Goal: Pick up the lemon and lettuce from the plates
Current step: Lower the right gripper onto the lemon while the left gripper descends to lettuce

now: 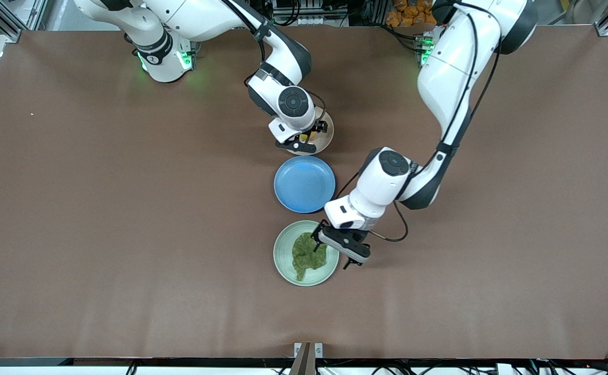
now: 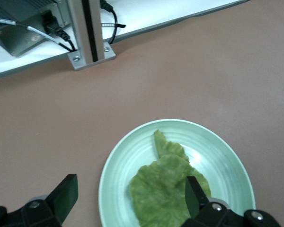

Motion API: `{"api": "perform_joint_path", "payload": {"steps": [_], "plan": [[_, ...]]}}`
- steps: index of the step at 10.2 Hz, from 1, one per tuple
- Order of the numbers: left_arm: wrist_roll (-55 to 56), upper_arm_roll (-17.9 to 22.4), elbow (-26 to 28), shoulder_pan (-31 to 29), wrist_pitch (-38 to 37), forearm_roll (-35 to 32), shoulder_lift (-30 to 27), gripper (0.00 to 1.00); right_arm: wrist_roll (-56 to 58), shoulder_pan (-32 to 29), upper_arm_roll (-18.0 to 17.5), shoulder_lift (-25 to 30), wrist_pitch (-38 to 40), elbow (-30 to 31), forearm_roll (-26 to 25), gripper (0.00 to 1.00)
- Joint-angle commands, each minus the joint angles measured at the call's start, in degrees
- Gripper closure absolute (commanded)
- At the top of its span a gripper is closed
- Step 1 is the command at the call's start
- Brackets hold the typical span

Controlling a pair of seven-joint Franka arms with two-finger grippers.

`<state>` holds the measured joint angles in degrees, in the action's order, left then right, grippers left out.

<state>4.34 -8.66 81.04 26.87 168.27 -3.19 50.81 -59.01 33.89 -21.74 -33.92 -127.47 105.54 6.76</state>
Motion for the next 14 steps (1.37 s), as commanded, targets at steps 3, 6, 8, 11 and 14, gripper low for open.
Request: {"api": "perform_joint_path", "payload": {"steps": [3,6,8,11,14], "plan": [[0.7,1.0,-2.0,2.8,7.7,-0.6,4.2,0.00,-1.5,1.3,0.1,-1.0,-1.8,0.2,-1.0,0.30],[0.6,1.2,-2.6,4.2,8.7,-0.7,6.0,0.00,-1.4,1.3,0.3,-1.1,-1.8,0.1,-1.6,0.51],[0.7,1.2,-2.3,4.2,8.7,-0.7,6.9,0.00,-1.4,0.6,0.3,-0.8,-1.2,0.0,-2.0,0.79],[0.6,1.2,-2.2,4.2,8.7,-0.7,7.5,0.00,-1.3,0.0,0.3,0.2,0.1,-0.5,-2.0,1.00],[0.5,1.2,-2.2,4.9,8.7,-0.8,8.5,0.00,-1.0,-1.5,0.2,2.2,4.1,-2.6,-2.0,1.00]]}}
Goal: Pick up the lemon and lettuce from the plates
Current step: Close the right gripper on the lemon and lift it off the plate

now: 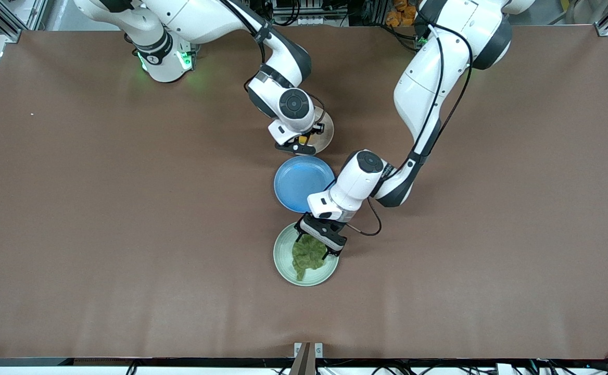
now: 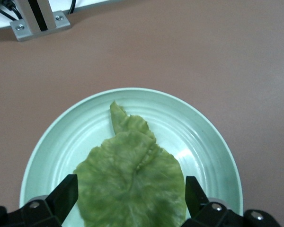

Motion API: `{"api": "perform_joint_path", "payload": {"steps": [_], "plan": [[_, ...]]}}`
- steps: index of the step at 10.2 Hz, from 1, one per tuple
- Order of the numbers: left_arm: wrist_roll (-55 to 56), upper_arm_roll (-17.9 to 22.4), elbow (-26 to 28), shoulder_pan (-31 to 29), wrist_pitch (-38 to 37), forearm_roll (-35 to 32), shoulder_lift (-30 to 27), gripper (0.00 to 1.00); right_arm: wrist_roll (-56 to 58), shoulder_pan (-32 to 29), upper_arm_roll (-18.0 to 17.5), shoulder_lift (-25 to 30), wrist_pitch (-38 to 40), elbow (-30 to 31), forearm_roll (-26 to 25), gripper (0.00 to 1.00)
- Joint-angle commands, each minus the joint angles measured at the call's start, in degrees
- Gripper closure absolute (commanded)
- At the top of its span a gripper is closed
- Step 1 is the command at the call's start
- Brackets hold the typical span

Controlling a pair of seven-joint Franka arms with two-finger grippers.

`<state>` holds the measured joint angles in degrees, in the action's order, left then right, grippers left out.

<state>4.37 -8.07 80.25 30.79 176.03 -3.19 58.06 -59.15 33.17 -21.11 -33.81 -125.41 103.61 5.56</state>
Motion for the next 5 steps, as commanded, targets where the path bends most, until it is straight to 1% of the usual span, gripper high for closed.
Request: {"api": "perform_joint_path", "payload": {"steps": [1,3,5], "plan": [[0.4,0.7,-1.3,1.0,0.8,-0.9,1.7,0.00,-0.4,-2.5,-0.5,3.0,2.5,-1.0,-0.7,1.00],[0.3,0.8,-1.4,1.1,0.8,-1.0,2.1,0.00,0.4,-5.5,-0.6,5.2,5.5,-1.2,-0.6,1.00],[0.0,0.8,-1.3,1.1,0.7,-1.1,2.2,0.03,3.9,-8.6,-0.6,8.1,7.7,-1.4,-0.5,1.00]]}}
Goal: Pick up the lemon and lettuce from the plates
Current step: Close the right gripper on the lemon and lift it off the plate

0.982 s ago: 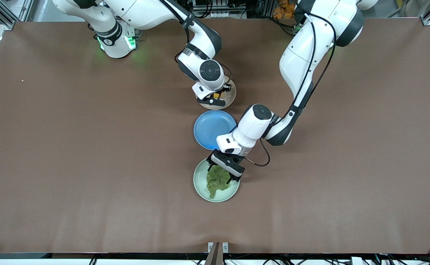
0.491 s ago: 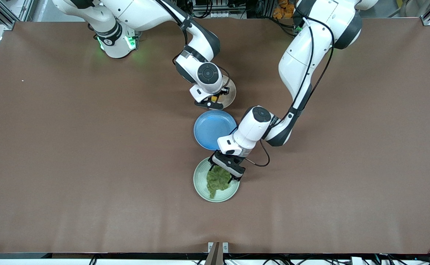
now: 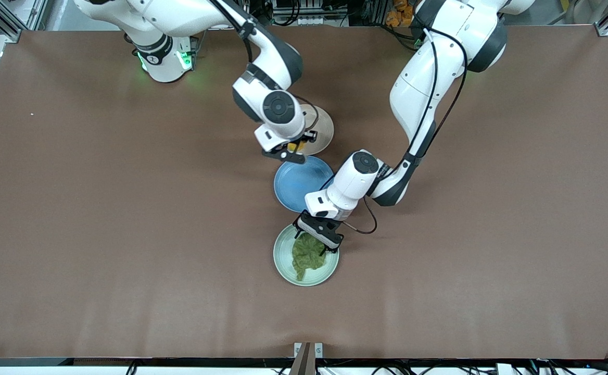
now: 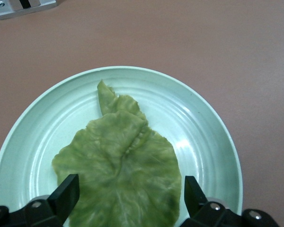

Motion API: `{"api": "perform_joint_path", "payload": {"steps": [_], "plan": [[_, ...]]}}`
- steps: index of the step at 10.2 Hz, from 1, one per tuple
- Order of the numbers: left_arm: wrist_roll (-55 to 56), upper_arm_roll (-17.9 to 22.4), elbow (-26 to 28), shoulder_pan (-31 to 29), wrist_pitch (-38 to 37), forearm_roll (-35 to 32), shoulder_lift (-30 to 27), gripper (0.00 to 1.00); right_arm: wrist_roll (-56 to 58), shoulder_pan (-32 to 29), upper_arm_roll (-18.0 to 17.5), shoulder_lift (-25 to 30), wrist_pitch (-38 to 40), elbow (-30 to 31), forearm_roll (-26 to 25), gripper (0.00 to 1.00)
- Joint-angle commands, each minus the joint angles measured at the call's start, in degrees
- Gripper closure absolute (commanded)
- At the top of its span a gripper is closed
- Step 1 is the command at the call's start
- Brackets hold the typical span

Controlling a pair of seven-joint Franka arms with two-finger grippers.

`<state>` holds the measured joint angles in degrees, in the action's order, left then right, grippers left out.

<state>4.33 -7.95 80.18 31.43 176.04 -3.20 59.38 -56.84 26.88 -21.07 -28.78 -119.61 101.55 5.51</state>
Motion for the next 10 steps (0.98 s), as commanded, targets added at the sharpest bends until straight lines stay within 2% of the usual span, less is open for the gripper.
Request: {"api": "perform_joint_path", "payload": {"steps": [1,3,5,10], "plan": [[-0.1,0.7,-1.3,0.5,0.7,-1.2,0.9,0.05,2.4,-4.8,-0.6,4.3,3.8,0.1,-0.5,1.00],[-0.3,2.2,-1.3,1.3,0.5,-1.3,0.9,0.17,9.7,-10.4,-0.6,5.4,8.0,-1.7,-0.5,1.00],[-0.3,3.5,-1.3,2.2,0.4,-1.3,0.9,0.36,14.1,-15.7,-0.7,6.3,8.9,-2.8,-0.4,1.00],[-0.6,5.0,-0.6,2.9,0.2,-1.8,0.9,0.68,31.0,-29.4,-0.5,6.0,10.7,-4.3,-0.4,1.00]]}}
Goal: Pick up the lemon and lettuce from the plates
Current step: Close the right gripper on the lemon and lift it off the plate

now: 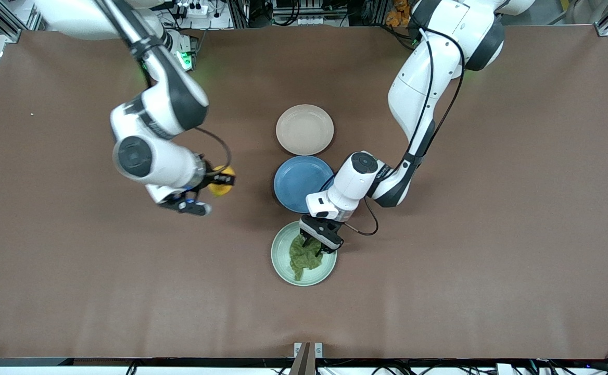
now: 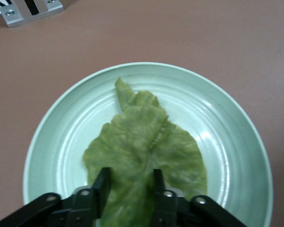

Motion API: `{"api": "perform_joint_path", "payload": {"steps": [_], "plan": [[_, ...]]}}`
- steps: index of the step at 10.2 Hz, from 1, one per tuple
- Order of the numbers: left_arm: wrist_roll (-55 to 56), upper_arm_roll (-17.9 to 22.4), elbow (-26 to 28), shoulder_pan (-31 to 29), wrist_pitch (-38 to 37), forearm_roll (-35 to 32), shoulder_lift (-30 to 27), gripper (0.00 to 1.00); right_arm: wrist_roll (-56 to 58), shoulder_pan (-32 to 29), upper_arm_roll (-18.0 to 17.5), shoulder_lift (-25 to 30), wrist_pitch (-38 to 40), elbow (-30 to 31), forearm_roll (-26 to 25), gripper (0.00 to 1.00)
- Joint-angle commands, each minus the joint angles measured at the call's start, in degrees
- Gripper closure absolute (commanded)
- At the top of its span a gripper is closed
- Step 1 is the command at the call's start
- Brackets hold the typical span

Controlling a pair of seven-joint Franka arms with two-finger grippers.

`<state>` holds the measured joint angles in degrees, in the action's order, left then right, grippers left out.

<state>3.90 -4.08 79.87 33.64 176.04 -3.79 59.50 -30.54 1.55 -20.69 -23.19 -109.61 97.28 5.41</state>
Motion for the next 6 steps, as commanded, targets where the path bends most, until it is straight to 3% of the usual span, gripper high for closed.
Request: {"api": "perform_joint_path", "payload": {"steps": [1,4,6], "plan": [[-0.4,2.4,-0.2,0.7,0.2,-1.7,0.6,0.73,6.9,-5.9,-0.8,0.3,0.5,-0.2,-0.7,1.00],[-1.0,2.8,1.4,0.2,0.2,-4.1,0.1,1.00,11.1,-9.9,-0.6,-2.6,0.1,0.3,-4.0,1.00],[-0.5,2.8,2.3,0.5,-0.3,-4.0,-0.4,1.00,10.8,-10.2,-0.6,-4.3,-0.7,0.4,-6.0,1.00]]}}
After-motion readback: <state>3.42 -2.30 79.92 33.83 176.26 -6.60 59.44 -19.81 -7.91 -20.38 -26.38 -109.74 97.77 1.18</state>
